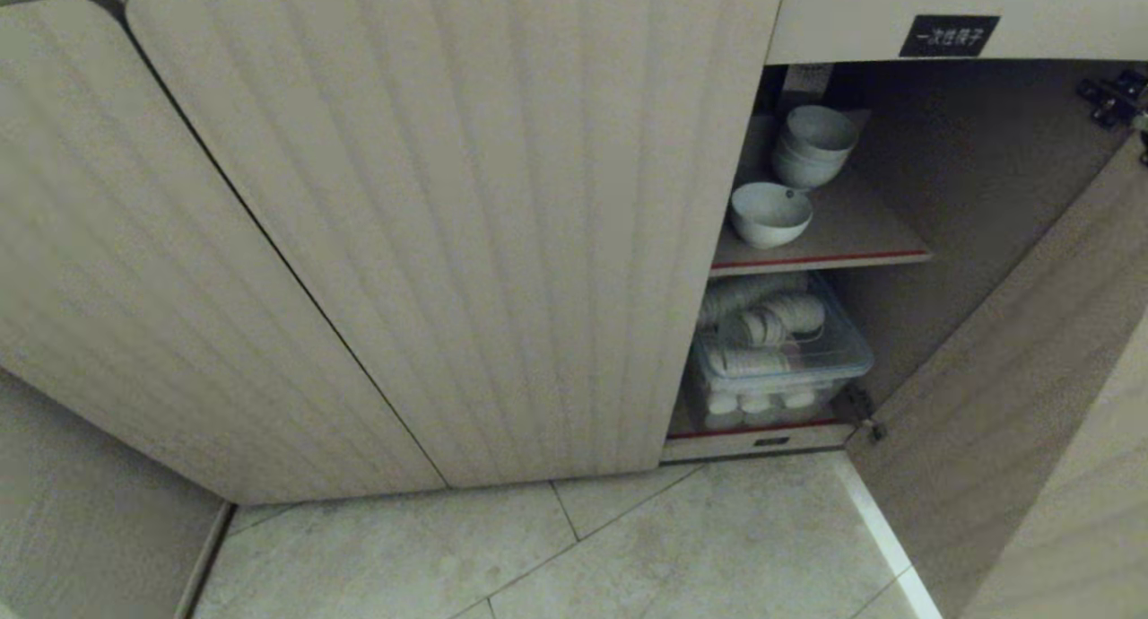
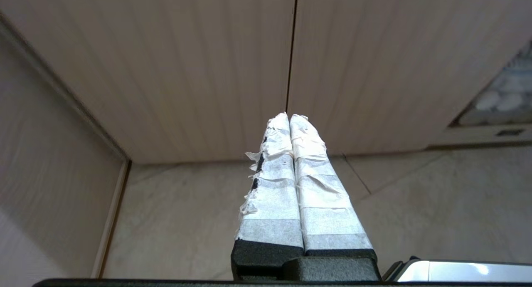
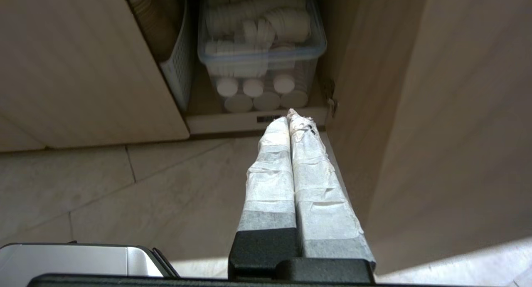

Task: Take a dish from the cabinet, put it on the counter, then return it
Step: Take the bowl from the cabinet

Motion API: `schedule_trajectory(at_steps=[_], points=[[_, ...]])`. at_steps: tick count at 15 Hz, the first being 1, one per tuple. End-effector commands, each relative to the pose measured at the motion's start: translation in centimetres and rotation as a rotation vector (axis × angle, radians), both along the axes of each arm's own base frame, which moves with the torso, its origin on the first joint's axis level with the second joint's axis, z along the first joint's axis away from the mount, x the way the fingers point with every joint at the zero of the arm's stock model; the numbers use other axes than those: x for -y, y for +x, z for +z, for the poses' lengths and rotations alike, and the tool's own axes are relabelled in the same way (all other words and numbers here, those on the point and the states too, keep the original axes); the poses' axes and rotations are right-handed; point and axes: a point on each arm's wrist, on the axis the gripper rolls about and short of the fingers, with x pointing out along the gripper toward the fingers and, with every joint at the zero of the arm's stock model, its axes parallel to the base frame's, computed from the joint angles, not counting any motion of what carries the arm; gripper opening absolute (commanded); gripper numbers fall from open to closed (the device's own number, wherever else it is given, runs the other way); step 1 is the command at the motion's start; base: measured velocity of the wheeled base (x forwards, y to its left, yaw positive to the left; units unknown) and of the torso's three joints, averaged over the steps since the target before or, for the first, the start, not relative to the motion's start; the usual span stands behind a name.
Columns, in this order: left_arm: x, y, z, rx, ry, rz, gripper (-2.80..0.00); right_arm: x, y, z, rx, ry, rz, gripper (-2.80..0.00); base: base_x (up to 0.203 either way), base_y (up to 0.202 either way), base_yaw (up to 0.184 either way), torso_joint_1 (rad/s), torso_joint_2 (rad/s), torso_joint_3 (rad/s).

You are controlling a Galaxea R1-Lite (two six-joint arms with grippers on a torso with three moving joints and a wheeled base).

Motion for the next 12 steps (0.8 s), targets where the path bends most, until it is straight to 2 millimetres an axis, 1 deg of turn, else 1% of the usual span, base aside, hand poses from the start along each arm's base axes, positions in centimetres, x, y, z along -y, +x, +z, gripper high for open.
schedule_trajectory(at_steps=[1,12], points=[[0.00,0.00,0.00,0.001,0.000,0.001,-2.80,0.00,0.01,-0.01,-0.001,0.000,0.000,-2.80,0.200,0.000,0.000,0.002,0.00,0.002],[0.00,0.00,-0.01,-0.001,0.001,0.003,-2.80,0.00,0.00,0.05,0.001,0.000,0.000,-2.80,0.196,0.000,0.001,0.001,0.00,0.002]])
